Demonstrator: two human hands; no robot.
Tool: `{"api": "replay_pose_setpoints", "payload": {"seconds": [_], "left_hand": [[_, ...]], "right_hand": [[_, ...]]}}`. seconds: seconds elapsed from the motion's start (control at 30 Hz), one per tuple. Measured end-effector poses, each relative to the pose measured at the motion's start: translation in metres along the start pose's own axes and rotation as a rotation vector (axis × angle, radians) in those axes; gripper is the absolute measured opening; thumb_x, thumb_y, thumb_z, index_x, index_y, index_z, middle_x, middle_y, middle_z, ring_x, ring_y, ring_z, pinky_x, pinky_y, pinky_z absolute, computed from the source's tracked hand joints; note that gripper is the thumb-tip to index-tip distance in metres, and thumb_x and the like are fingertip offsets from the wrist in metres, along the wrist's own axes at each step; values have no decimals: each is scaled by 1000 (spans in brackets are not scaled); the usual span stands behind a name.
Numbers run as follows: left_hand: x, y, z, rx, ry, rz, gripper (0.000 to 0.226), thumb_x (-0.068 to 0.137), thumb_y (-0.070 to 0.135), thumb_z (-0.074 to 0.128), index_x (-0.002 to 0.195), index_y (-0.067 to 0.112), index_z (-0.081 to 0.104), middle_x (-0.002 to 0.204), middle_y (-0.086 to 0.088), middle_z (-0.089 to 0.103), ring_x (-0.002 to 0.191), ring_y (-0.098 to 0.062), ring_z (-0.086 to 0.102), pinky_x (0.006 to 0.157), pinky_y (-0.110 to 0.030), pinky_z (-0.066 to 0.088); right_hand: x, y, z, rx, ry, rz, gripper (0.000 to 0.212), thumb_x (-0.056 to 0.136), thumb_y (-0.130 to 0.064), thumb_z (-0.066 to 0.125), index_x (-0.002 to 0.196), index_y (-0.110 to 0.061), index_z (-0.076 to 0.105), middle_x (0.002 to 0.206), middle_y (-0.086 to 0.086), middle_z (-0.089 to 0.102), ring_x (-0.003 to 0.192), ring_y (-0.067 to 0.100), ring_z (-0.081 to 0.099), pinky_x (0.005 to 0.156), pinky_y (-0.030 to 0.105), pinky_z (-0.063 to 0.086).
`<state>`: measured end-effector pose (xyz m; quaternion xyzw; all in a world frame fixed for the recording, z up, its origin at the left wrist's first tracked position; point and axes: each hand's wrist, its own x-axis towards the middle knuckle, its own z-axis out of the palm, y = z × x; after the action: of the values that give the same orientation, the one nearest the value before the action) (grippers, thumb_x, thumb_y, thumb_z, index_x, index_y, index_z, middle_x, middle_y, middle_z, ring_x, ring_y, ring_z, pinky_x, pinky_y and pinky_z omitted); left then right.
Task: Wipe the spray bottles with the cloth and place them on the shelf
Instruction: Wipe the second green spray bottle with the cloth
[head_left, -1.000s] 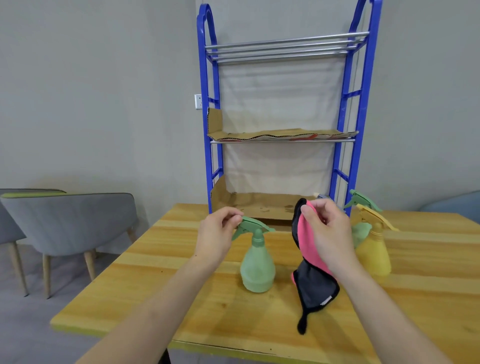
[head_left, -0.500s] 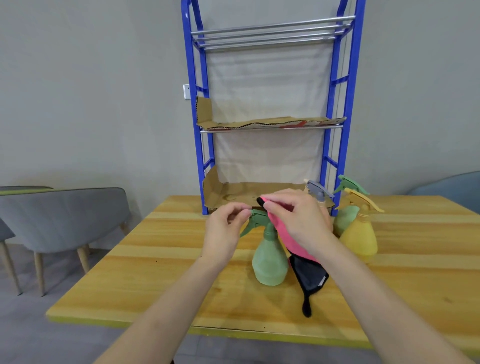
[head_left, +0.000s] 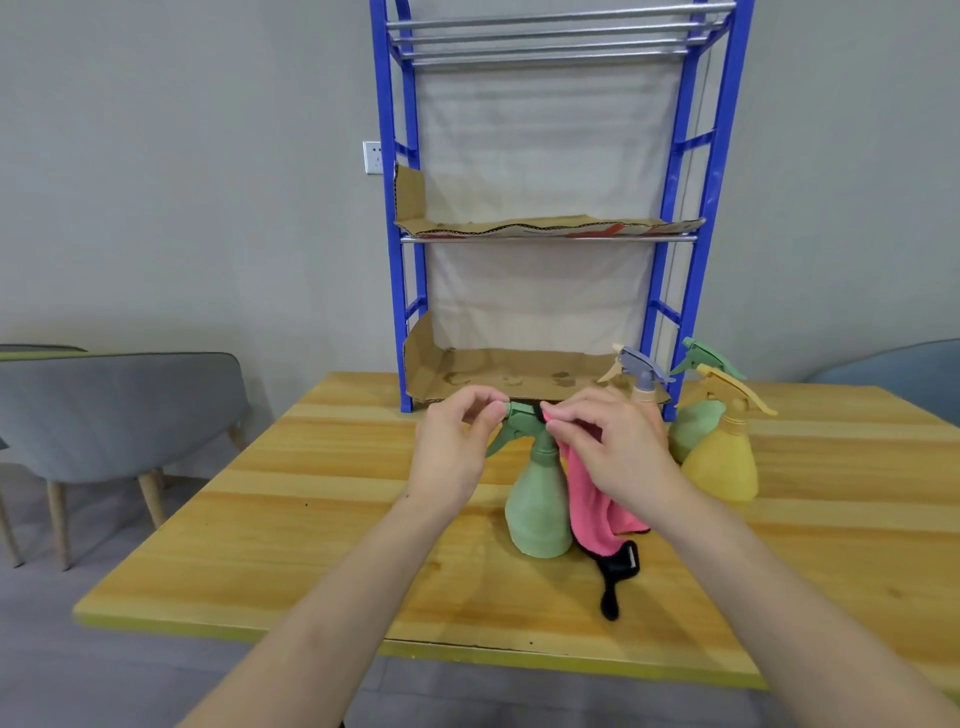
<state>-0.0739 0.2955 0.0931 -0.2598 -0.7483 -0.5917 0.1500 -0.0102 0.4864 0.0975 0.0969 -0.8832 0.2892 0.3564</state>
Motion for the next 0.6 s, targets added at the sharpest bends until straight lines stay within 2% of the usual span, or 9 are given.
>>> {"api": "replay_pose_setpoints", "payload": {"seconds": [0.1,0.2,0.27,0.43,0.5,0.6], "left_hand": [[-1,-2,2,-10,5,-7,12,102,21,63,98,28,72,93,15,74,92,0,65,82,-15,48],[-2,-3,4,-41,17,-7,12,102,20,64,98,28,72,93,15,75,92,-2,66,85,-20,50],[-2,-3,6,-45,18,-2,15,102,19,65,95,31,71,92,14,75,92,-4,67,85,-22,51],[-4,-3,2,-49,18,13,18,102,17,65,95,33,70,92,14,76,92,-3,69,85,-22,53],[-5,-2,-1,-36,11,4,14,102,20,65,97,31,72,92,15,76,92,1,68,84,-19,52],[-3,-2,-2,13,10,8,11,102,24,64,97,30,72,91,16,75,91,1,67,85,-23,52]], "right_hand": [[-9,10,-7,-29,-27,2,11,96,-15,73,94,-22,81,87,-9,71,95,21,64,90,6,31],[-9,10,-10,-48,-43,-18,15,98,-16,71,87,-24,78,89,-9,70,93,20,60,89,12,33],[-2,4,-7,-48,-32,-27,12,98,-15,71,92,-19,81,90,-8,70,92,18,56,86,16,35],[16,-20,14,-19,-67,-80,15,97,-16,71,106,-19,82,91,-3,67,91,16,50,84,11,35],[17,-17,15,-4,-74,-72,14,98,-17,70,104,-22,81,89,-6,66,91,15,52,84,16,37],[7,-2,7,3,-50,-34,12,97,-16,71,101,-22,81,88,-7,66,93,17,56,87,22,40]]}}
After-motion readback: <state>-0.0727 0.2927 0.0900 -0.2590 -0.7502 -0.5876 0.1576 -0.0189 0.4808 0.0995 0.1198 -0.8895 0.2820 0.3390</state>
